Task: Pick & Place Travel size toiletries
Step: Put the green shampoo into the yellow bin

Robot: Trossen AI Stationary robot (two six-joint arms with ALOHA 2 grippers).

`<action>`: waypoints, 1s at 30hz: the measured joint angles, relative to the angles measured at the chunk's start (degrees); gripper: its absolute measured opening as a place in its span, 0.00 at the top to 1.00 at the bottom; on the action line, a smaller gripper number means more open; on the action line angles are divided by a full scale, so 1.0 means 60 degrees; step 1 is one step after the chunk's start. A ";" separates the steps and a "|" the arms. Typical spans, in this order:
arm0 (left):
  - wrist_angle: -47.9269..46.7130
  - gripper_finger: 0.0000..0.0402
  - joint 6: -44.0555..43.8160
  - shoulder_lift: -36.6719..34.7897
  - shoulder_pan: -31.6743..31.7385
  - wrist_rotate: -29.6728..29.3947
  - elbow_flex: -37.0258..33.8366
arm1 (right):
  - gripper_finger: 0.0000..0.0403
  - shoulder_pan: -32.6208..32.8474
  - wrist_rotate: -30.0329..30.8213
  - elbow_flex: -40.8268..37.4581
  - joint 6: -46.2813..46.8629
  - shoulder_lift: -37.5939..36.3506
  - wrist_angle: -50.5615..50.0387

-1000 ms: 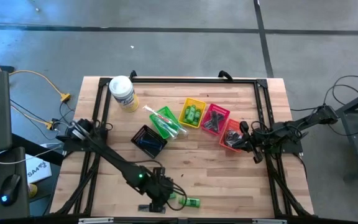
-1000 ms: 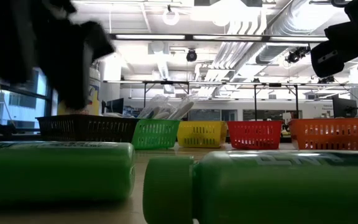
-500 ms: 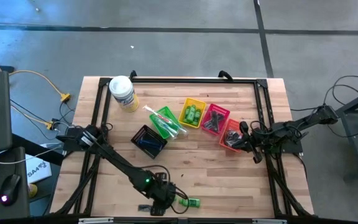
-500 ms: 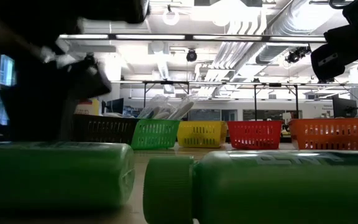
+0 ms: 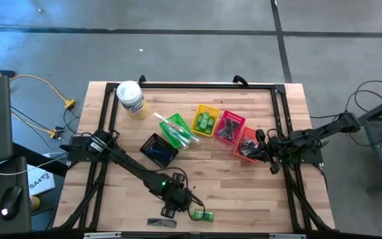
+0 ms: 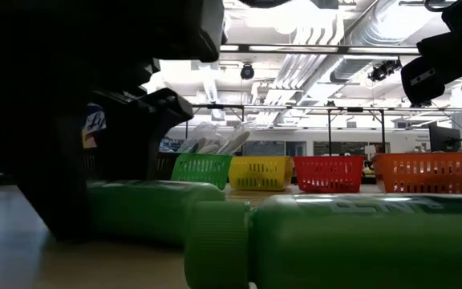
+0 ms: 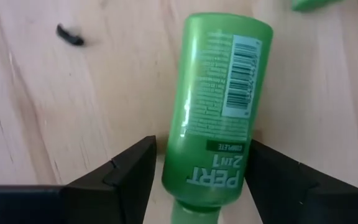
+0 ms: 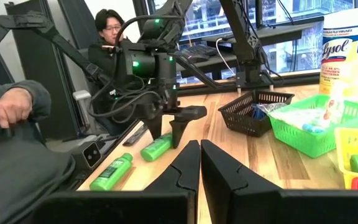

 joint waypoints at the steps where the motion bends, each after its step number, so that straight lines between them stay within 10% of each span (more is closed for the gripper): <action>1: -0.0003 0.44 0.0268 0.0000 0.0000 0.0000 -0.0001 | 0.98 0.0000 0.0000 0.0000 -0.0011 0.0000 0.0000; 30: 0.1374 0.44 0.3037 0.0036 -0.0029 0.0494 -0.0029 | 0.98 0.0000 0.0029 0.0000 -0.0025 0.0000 -0.0211</action>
